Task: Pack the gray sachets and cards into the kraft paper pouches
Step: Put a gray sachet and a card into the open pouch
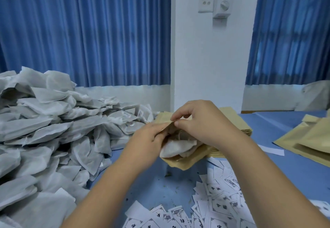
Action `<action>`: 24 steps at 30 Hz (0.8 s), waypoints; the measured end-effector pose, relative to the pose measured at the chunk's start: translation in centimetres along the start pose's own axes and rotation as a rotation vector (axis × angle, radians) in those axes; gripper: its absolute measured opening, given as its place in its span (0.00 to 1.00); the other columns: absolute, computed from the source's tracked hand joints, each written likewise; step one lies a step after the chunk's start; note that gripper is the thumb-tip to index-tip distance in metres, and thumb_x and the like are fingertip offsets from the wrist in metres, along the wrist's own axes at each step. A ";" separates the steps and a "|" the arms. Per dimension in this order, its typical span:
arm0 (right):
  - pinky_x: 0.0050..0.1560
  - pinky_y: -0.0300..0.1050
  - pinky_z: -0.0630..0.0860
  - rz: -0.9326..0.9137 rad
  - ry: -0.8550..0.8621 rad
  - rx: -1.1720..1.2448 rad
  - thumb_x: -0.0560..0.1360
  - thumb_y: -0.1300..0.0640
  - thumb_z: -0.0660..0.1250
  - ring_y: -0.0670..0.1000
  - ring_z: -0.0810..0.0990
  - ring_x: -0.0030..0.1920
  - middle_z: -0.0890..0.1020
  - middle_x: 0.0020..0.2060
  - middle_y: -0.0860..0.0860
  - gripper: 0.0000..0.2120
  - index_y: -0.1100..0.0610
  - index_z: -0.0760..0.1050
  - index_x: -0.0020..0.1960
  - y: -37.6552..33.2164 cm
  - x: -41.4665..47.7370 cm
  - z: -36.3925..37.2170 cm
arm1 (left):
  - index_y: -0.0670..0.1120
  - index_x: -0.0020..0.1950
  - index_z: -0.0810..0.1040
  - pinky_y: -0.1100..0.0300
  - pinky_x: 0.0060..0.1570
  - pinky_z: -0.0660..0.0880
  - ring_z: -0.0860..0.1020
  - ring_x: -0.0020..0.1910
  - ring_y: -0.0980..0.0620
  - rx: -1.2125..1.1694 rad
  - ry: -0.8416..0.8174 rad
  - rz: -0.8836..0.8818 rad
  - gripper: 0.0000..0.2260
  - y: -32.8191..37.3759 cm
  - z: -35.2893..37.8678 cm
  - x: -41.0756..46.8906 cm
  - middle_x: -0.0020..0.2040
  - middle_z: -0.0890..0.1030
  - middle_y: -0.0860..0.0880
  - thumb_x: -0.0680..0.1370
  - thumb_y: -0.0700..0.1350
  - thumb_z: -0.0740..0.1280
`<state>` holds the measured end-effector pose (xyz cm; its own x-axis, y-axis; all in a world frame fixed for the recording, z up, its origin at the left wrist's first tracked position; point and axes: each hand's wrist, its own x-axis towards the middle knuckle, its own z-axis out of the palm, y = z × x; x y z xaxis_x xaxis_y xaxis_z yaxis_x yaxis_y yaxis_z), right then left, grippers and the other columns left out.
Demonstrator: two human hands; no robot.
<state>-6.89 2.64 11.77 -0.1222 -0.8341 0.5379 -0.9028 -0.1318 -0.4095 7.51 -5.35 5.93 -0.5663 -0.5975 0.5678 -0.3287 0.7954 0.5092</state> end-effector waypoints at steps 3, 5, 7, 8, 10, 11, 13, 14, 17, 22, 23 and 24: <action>0.58 0.43 0.68 -0.044 0.057 -0.256 0.73 0.52 0.70 0.48 0.70 0.59 0.76 0.53 0.46 0.13 0.47 0.79 0.57 -0.1 -1.3 0.0 | 0.65 0.44 0.79 0.76 0.42 0.67 0.76 0.45 0.68 -0.155 0.050 -0.030 0.18 0.7 0.5 0.1 0.42 0.80 0.66 0.81 0.42 0.60; 0.55 0.44 0.69 -0.182 0.271 -0.300 0.73 0.56 0.69 0.52 0.71 0.56 0.76 0.52 0.50 0.12 0.53 0.80 0.56 -0.8 -3.0 -0.2 | 0.66 0.36 0.79 0.75 0.39 0.67 0.76 0.40 0.68 -0.229 0.079 -0.052 0.21 1.1 0.9 0.1 0.38 0.80 0.66 0.80 0.41 0.61; 0.45 0.46 0.71 -0.332 0.360 -0.269 0.72 0.62 0.66 0.53 0.74 0.46 0.76 0.44 0.51 0.07 0.57 0.81 0.47 -2.0 -5.3 -0.8 | 0.66 0.33 0.78 0.75 0.35 0.66 0.74 0.35 0.67 -0.283 0.121 -0.053 0.24 1.7 1.2 0.1 0.33 0.78 0.65 0.80 0.39 0.62; 0.41 0.46 0.72 -0.343 0.270 -0.297 0.71 0.63 0.64 0.52 0.74 0.43 0.75 0.43 0.50 0.07 0.57 0.80 0.46 -2.5 -6.3 -1.0 | 0.65 0.34 0.78 0.75 0.34 0.66 0.74 0.34 0.68 -0.319 0.140 -0.046 0.24 1.9 1.4 0.0 0.32 0.78 0.65 0.79 0.38 0.62; 0.42 0.46 0.73 -0.236 -0.082 -0.418 0.71 0.64 0.61 0.52 0.74 0.46 0.71 0.46 0.46 0.12 0.53 0.78 0.50 -3.1 -7.7 -0.7 | 0.63 0.41 0.81 0.75 0.38 0.67 0.76 0.38 0.68 -0.386 0.165 -0.044 0.21 2.6 1.8 -0.1 0.36 0.81 0.64 0.79 0.36 0.62; 0.42 0.45 0.73 -0.175 -0.213 -0.485 0.71 0.65 0.61 0.53 0.74 0.49 0.70 0.49 0.47 0.15 0.52 0.76 0.54 -3.0 -8.0 -0.3 | 0.61 0.45 0.82 0.75 0.41 0.68 0.77 0.42 0.67 -0.395 0.173 -0.050 0.19 2.9 2.0 -0.2 0.40 0.83 0.64 0.80 0.37 0.62; 0.40 0.44 0.70 -0.057 -0.417 -0.590 0.73 0.66 0.62 0.53 0.74 0.52 0.70 0.55 0.51 0.20 0.55 0.72 0.63 -2.4 -7.9 0.2 | 0.60 0.50 0.83 0.75 0.45 0.69 0.78 0.47 0.67 -0.360 0.186 -0.040 0.16 3.3 2.3 -0.4 0.45 0.83 0.64 0.80 0.38 0.63; 0.42 0.44 0.71 -0.006 -0.497 -0.607 0.75 0.65 0.62 0.54 0.74 0.54 0.70 0.58 0.53 0.22 0.57 0.69 0.68 -2.1 -7.7 0.3 | 0.58 0.53 0.83 0.74 0.48 0.70 0.78 0.49 0.66 -0.327 0.182 -0.020 0.15 3.4 2.4 -0.5 0.48 0.83 0.63 0.80 0.39 0.63; 0.49 0.47 0.73 0.012 -0.562 -0.653 0.78 0.63 0.61 0.57 0.72 0.64 0.67 0.68 0.55 0.24 0.58 0.63 0.73 -1.4 -6.8 0.5 | 0.53 0.59 0.83 0.69 0.57 0.70 0.77 0.56 0.62 -0.227 0.186 0.050 0.14 3.9 2.5 -0.5 0.54 0.82 0.61 0.80 0.39 0.63; 0.55 0.49 0.72 0.109 -0.711 -0.776 0.76 0.62 0.66 0.57 0.74 0.49 0.77 0.57 0.58 0.20 0.61 0.70 0.67 -1.6 -3.6 1.5 | 0.52 0.56 0.84 0.78 0.52 0.66 0.76 0.52 0.68 -0.245 0.309 0.102 0.14 5.1 2.6 -0.8 0.50 0.81 0.64 0.79 0.37 0.63; 0.56 0.49 0.72 0.128 -0.704 -0.780 0.75 0.61 0.66 0.57 0.73 0.47 0.77 0.52 0.57 0.20 0.62 0.70 0.67 -1.5 -3.0 1.5 | 0.53 0.56 0.83 0.76 0.53 0.67 0.76 0.52 0.66 -0.257 0.322 0.108 0.14 5.4 2.6 -0.9 0.50 0.82 0.64 0.80 0.38 0.63; 0.58 0.50 0.71 0.135 -0.674 -0.777 0.75 0.60 0.67 0.58 0.73 0.50 0.76 0.52 0.58 0.22 0.62 0.69 0.68 -1.4 -2.5 1.3 | 0.54 0.56 0.83 0.75 0.54 0.67 0.76 0.52 0.65 -0.263 0.337 0.117 0.14 5.6 2.6 -0.9 0.50 0.82 0.65 0.80 0.38 0.63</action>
<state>-4.81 4.27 10.04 -0.2017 -0.9745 -0.0985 -0.9450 0.1671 0.2812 4.19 -0.08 6.61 -0.2961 -0.5395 0.7882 -0.0484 0.8327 0.5517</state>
